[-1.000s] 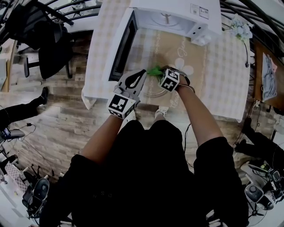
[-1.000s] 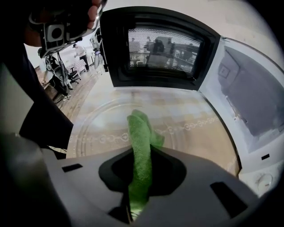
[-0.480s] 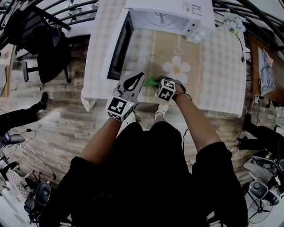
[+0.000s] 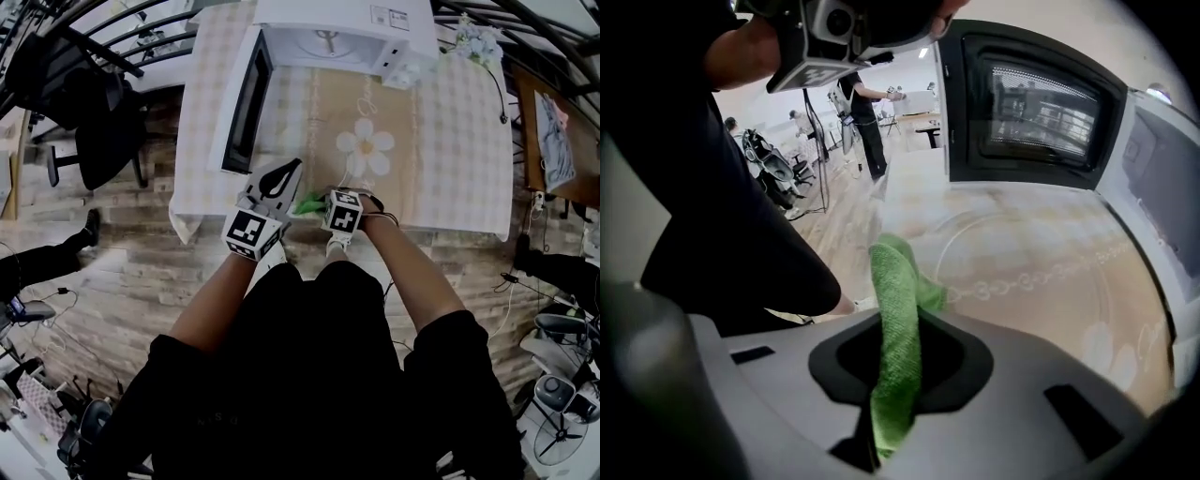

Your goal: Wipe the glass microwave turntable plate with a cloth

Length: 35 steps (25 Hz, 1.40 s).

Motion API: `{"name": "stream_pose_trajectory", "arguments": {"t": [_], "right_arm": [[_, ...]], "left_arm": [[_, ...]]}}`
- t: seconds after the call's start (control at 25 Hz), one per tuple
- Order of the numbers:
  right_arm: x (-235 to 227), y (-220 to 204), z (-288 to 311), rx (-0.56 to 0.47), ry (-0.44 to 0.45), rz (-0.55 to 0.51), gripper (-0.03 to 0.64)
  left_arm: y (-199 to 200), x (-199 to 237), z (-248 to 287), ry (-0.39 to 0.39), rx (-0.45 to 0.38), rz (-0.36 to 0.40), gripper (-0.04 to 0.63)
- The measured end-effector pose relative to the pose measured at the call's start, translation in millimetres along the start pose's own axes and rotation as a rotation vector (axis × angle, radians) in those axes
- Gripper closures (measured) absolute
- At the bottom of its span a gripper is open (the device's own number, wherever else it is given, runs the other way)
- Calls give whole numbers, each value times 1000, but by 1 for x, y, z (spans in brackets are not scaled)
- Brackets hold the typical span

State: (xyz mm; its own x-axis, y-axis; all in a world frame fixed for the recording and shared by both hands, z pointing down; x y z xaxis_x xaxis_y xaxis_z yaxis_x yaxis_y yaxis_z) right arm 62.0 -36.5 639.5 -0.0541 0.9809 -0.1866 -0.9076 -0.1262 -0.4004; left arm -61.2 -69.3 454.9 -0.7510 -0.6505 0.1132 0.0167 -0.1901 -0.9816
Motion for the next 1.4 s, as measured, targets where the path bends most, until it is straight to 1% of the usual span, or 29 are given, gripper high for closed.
{"name": "stream_pose_trajectory", "arguments": {"t": [0.08, 0.16, 0.32, 0.56, 0.84, 0.96, 1.28, 1.4], "right_arm": [[13, 0, 2, 18, 80, -15, 561], [23, -3, 2, 37, 125, -36, 561], [19, -13, -9, 6, 105, -12, 560], [-22, -23, -44, -36, -9, 38, 560], [-82, -21, -80, -31, -234, 21, 558], [-104, -19, -89, -23, -310, 5, 558], [-141, -18, -90, 17, -441, -54, 557], [-154, -21, -88, 24, -472, -60, 557]], "left_arm": [[1, -1, 1, -6, -3, 6, 575], [1, -2, 1, -12, -3, 7, 575], [1, -4, 4, -22, -2, 9, 575], [-2, -4, 12, -32, 5, 4, 575], [2, -4, 28, -42, 4, 15, 575], [1, -2, 36, -36, 6, 9, 575], [3, 4, 58, -28, 9, 3, 575], [1, 7, 64, -25, 15, -1, 575]]}}
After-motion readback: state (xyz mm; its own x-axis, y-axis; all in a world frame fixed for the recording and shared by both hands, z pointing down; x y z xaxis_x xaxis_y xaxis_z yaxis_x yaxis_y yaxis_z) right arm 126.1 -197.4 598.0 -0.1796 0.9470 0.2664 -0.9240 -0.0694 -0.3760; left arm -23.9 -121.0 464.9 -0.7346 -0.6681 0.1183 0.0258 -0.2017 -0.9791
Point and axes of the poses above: the fingertips, and each gripper's own axes: z forward along the fingers, x to its left, y out of its top, the point moved 8 cm from there along -z, backward along the fingers, and after that the axes turned 2 degrees about y, right-handed, at the moved point
